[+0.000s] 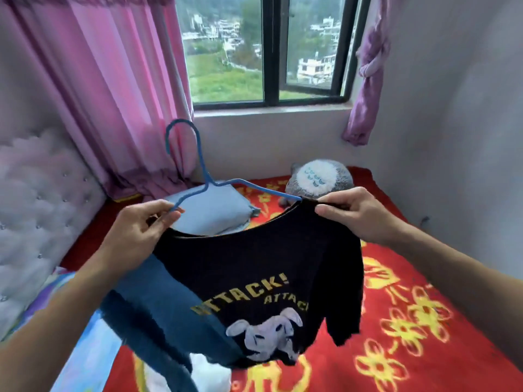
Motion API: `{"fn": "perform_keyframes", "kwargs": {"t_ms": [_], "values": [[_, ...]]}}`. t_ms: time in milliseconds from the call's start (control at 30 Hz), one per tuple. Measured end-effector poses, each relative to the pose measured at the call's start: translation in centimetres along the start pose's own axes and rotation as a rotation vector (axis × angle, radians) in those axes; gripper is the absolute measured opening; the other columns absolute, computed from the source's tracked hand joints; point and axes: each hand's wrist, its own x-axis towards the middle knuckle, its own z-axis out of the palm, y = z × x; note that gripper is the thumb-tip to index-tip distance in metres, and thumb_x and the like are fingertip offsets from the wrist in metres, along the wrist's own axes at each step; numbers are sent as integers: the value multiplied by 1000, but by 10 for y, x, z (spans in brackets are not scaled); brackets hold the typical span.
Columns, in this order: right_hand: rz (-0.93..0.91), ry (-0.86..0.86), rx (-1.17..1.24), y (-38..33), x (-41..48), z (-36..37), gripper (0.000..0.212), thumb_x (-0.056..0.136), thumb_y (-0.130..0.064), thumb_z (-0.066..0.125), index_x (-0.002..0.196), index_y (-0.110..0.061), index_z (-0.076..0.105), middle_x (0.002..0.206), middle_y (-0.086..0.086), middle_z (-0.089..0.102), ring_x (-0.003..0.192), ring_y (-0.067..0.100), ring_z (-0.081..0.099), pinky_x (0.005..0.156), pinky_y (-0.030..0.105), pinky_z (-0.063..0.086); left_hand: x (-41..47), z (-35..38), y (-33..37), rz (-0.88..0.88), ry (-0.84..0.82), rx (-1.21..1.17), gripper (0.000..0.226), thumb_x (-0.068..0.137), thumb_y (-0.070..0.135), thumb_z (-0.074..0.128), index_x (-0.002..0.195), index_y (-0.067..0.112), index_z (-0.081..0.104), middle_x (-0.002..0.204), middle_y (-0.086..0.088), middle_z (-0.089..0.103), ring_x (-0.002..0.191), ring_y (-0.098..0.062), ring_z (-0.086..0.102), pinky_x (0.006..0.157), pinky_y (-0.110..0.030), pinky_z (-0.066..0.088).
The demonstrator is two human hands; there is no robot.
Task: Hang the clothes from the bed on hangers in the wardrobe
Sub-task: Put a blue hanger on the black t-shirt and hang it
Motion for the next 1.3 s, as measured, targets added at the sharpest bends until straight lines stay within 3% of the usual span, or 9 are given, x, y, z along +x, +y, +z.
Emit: {"fn": "perform_keyframes", "kwargs": {"t_ms": [67, 200, 400, 500, 600, 700, 833, 967, 1300], "values": [[3, 12, 43, -11, -5, 1, 18, 89, -11, 67, 80, -24, 77, 65, -13, 67, 61, -1, 58, 57, 16, 44, -2, -16, 13, 34, -8, 52, 11, 88, 13, 64, 91, 20, 72, 76, 11, 67, 69, -2, 51, 66, -15, 39], [-48, 25, 134, -42, -7, 2, 28, 92, -13, 62, 71, -25, 77, 59, -10, 63, 54, 0, 56, 49, 14, 41, -13, -45, 45, 145, 11, 206, 12, 88, 4, 64, 95, 10, 71, 87, -5, 71, 81, -13, 61, 77, -21, 44], [-272, 191, 92, -96, 19, -3, 19, 93, -20, 62, 88, -9, 76, 79, 2, 72, 73, 6, 62, 70, 24, 50, -34, -60, 101, 226, 7, 430, 22, 91, 29, 50, 94, 18, 69, 75, 8, 63, 69, -16, 60, 67, -38, 49], [-282, 31, -129, -105, 27, -3, 19, 95, -24, 60, 83, -19, 74, 73, -9, 68, 66, 0, 59, 65, 18, 44, -49, -69, 126, 99, 198, 359, 13, 93, 11, 59, 83, 17, 66, 66, 3, 61, 58, -12, 54, 59, -24, 45], [-236, -83, -227, -104, 29, -15, 7, 89, -31, 66, 91, -30, 72, 83, -15, 69, 76, 0, 64, 73, 23, 48, -78, -72, 147, 0, 245, 391, 13, 92, 11, 60, 80, 15, 64, 64, -5, 60, 61, -27, 55, 61, -34, 45], [-364, -177, -214, -122, 20, -13, 29, 78, -49, 67, 105, -39, 68, 97, -17, 70, 91, -2, 64, 83, 24, 49, -113, -57, 171, -59, 264, 428, 12, 91, 10, 62, 83, 17, 66, 66, 1, 60, 58, -21, 53, 59, -29, 43], [-503, -579, -76, -159, -20, 29, 16, 89, -23, 67, 102, -16, 72, 76, -4, 70, 69, 10, 66, 71, 24, 54, -172, -38, 206, -144, 317, 509, 9, 89, 7, 63, 86, 13, 69, 65, 6, 59, 59, -11, 52, 60, -23, 42], [-367, -854, 264, -194, -75, 78, 11, 93, -5, 59, 87, -4, 67, 50, -5, 45, 43, 9, 37, 40, 20, 31, -271, -54, 241, -376, 459, 554, 9, 88, 19, 66, 80, 22, 65, 67, 12, 62, 64, -6, 56, 64, -19, 43], [-269, -1336, 335, -299, -249, 187, 19, 94, -8, 54, 93, 4, 68, 49, 0, 30, 40, 11, 24, 36, 17, 19, -603, -79, 343, -1170, 784, 698, 9, 87, 25, 66, 80, 31, 67, 80, 10, 69, 79, -12, 65, 76, -29, 52]]}}
